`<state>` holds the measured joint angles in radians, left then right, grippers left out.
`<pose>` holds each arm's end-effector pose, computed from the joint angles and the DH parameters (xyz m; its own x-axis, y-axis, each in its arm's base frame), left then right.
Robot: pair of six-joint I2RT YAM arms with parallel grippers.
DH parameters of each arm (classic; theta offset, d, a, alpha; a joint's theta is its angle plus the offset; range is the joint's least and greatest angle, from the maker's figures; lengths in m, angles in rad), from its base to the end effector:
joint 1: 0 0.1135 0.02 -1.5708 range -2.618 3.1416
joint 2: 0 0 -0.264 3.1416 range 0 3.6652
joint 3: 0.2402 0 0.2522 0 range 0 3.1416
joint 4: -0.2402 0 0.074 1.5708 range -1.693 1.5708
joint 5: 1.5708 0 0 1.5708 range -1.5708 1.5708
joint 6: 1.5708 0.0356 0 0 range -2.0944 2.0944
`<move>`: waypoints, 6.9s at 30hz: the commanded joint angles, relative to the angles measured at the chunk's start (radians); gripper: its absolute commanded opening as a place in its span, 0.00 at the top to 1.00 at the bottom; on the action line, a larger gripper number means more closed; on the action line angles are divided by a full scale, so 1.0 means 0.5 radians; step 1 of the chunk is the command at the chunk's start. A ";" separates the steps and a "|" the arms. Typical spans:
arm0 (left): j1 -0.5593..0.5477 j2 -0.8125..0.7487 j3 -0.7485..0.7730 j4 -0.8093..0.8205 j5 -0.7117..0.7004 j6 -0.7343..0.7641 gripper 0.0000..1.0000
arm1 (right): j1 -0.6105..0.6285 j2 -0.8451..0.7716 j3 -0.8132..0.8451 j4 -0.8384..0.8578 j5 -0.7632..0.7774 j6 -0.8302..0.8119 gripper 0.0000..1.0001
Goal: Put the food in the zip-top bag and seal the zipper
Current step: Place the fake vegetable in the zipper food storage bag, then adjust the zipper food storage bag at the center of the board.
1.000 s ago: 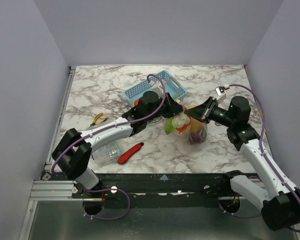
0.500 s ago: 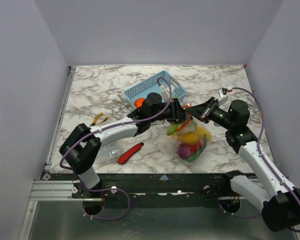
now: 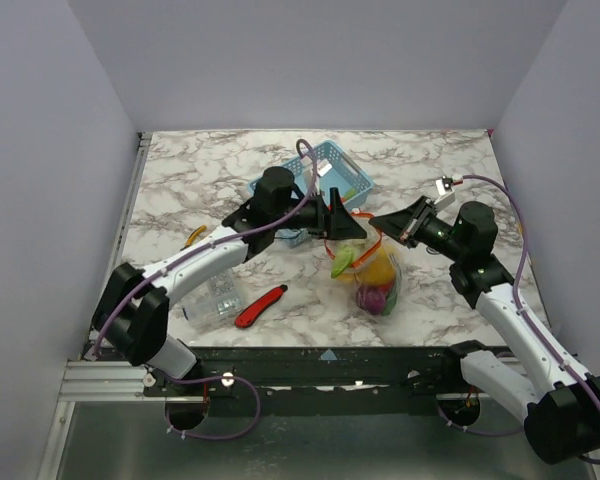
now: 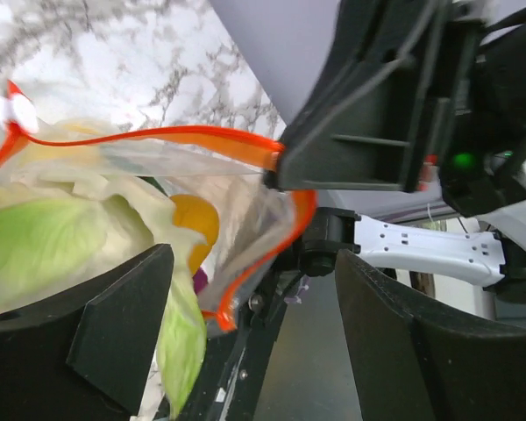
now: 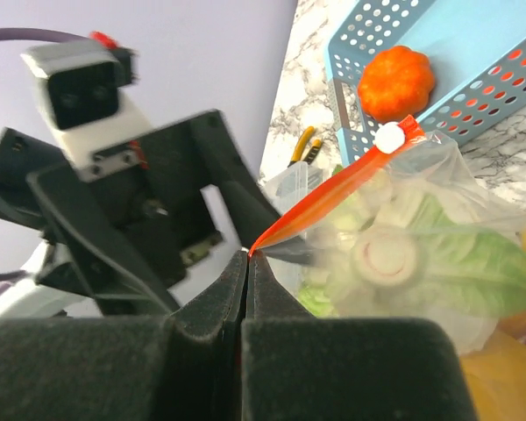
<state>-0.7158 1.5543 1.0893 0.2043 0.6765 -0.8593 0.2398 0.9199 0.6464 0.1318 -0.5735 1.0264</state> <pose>0.2569 -0.2529 0.2950 -0.8603 -0.0345 -0.5087 0.4849 0.2531 -0.8372 0.2042 0.0698 0.3005 -0.6881 0.5715 -0.4472 -0.2562 0.3852 0.8866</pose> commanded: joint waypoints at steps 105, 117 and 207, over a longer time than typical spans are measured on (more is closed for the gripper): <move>0.120 -0.492 0.362 -0.843 -0.253 0.159 1.00 | 0.006 -0.107 0.642 -0.949 0.297 -0.847 1.00; 0.127 -0.230 0.137 -0.763 -0.106 0.120 1.00 | 0.008 -0.100 0.164 -0.631 0.218 -0.601 1.00; 0.162 0.455 0.934 -1.135 0.311 0.738 0.45 | 0.460 0.350 0.061 0.099 0.151 -0.432 0.96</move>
<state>-0.6117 1.7359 1.5154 -0.3412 0.8177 -0.5228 0.4702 1.0935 0.6685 0.1783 -0.5205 0.8295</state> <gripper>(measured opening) 0.599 0.009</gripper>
